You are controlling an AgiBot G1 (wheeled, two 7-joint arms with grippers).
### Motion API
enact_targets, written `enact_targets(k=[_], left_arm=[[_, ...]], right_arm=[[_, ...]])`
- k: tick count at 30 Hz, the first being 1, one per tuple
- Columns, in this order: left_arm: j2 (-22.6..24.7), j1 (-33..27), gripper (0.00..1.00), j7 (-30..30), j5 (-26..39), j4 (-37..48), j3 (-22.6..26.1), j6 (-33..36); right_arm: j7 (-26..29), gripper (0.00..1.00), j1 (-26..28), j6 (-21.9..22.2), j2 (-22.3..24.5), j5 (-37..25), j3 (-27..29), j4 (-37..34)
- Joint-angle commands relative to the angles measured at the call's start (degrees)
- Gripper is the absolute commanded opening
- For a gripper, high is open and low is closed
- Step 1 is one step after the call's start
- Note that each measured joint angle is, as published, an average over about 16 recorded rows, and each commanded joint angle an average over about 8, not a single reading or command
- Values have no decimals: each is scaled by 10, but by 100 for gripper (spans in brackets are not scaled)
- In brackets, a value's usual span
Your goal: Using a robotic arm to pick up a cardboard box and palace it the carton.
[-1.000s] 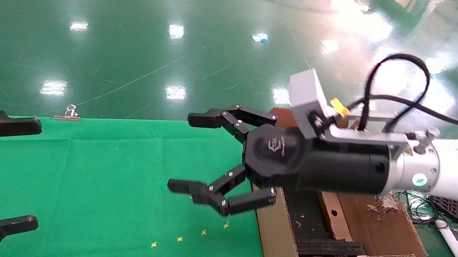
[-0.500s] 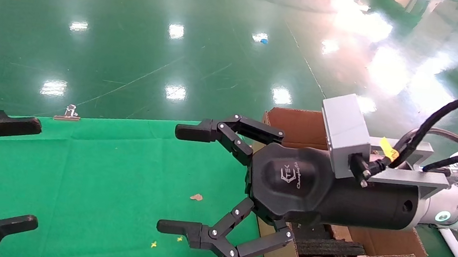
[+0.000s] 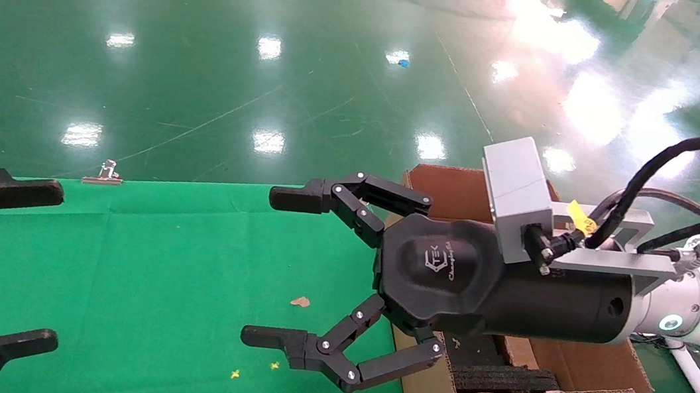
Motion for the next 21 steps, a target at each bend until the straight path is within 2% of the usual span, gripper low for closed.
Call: enact_targets(k=[1,21], left_arm=[[0,0,100,0,0,0,0,0],[0,0,100,0,0,0,0,0]], right_arm=[[0,100,2,0,0,-1,-1,-1],[2,100,6,2,0,-4,-6,-3]])
